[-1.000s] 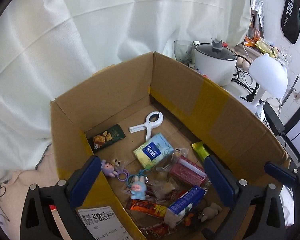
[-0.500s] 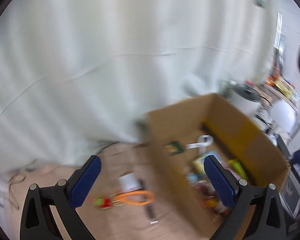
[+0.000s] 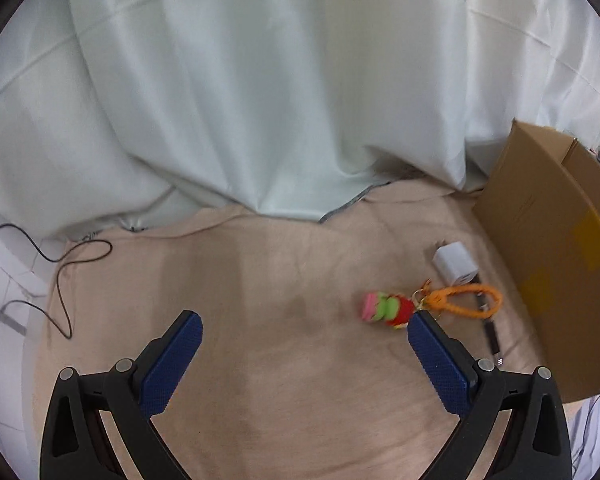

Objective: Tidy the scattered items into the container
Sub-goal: 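Move both open tools back over the remaining pile, then close the right tool on the black pen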

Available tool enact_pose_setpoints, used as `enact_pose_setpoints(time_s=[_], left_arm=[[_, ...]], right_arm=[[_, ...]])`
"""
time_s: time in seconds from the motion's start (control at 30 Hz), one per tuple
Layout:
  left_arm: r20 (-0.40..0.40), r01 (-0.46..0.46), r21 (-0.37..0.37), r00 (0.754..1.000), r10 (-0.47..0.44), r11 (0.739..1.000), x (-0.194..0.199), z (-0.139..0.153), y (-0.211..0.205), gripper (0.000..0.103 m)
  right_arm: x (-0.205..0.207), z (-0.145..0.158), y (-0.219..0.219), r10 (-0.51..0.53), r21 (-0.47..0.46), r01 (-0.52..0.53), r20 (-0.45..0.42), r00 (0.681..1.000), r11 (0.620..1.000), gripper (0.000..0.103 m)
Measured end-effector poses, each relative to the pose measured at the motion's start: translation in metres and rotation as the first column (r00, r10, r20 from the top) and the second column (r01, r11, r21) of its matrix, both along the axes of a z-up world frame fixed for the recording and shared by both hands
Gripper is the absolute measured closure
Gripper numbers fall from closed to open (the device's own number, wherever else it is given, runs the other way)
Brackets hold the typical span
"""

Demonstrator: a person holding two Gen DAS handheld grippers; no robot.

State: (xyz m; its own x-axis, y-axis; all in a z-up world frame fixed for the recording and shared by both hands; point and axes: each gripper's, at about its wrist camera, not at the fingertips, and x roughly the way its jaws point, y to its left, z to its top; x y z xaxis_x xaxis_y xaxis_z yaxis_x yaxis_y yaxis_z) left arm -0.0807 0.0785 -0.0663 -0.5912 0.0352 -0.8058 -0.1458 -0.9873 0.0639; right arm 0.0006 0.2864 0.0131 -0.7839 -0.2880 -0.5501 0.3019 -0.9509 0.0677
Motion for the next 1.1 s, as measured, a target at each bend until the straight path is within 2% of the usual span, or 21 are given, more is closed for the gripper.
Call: enact_pose_setpoints(time_s=[0.1, 0.27, 0.33, 0.37, 0.4, 0.43, 0.57, 0.83, 1.1], left_arm=[[0.012, 0.023, 0.010, 1.000, -0.023, 1.000, 0.000, -0.023, -0.004, 0.000], [-0.005, 0.061, -0.019, 0.998, -0.061, 0.998, 0.004, -0.052, -0.001, 0.000], [0.002, 0.079, 0.028, 0.997, -0.079, 0.997, 0.004, -0.063, 0.000, 0.000], [0.008, 0.087, 0.051, 0.996, -0.087, 0.995, 0.003, -0.067, 0.000, 0.000], [0.008, 0.096, 0.062, 0.995, -0.096, 0.994, 0.003, -0.072, 0.001, 0.000], [0.005, 0.106, 0.064, 0.994, -0.106, 0.992, 0.003, -0.075, 0.002, 0.000], [-0.035, 0.125, 0.081, 0.992, -0.123, 0.989, 0.006, -0.080, 0.004, 0.000], [-0.018, 0.123, 0.130, 0.992, -0.122, 0.984, 0.004, -0.087, 0.004, 0.000], [-0.007, 0.120, 0.122, 0.993, -0.120, 0.985, 0.004, -0.090, 0.006, 0.000]], right_arm=[[-0.012, -0.038, -0.006, -0.031, 0.013, 0.030, 0.062, 0.998, 0.999, 0.006], [-0.032, -0.100, 0.010, -0.120, -0.023, 0.125, 0.154, 0.981, 0.992, 0.027], [-0.037, -0.122, 0.009, -0.147, 0.062, 0.138, 0.175, 0.974, 0.988, 0.047], [-0.039, -0.130, 0.010, -0.153, 0.101, 0.137, 0.176, 0.972, 0.985, 0.052], [-0.042, -0.138, 0.012, -0.159, 0.119, 0.138, 0.187, 0.969, 0.983, 0.064], [-0.046, -0.145, 0.016, -0.170, 0.121, 0.147, 0.215, 0.962, 0.982, 0.068], [-0.051, -0.151, 0.023, -0.158, 0.074, 0.144, 0.250, 0.955, 0.987, 0.068], [-0.059, -0.161, 0.017, -0.143, 0.097, 0.122, 0.262, 0.954, 0.988, 0.068], [-0.065, -0.167, 0.017, -0.139, 0.081, 0.122, 0.269, 0.953, 0.989, 0.068]])
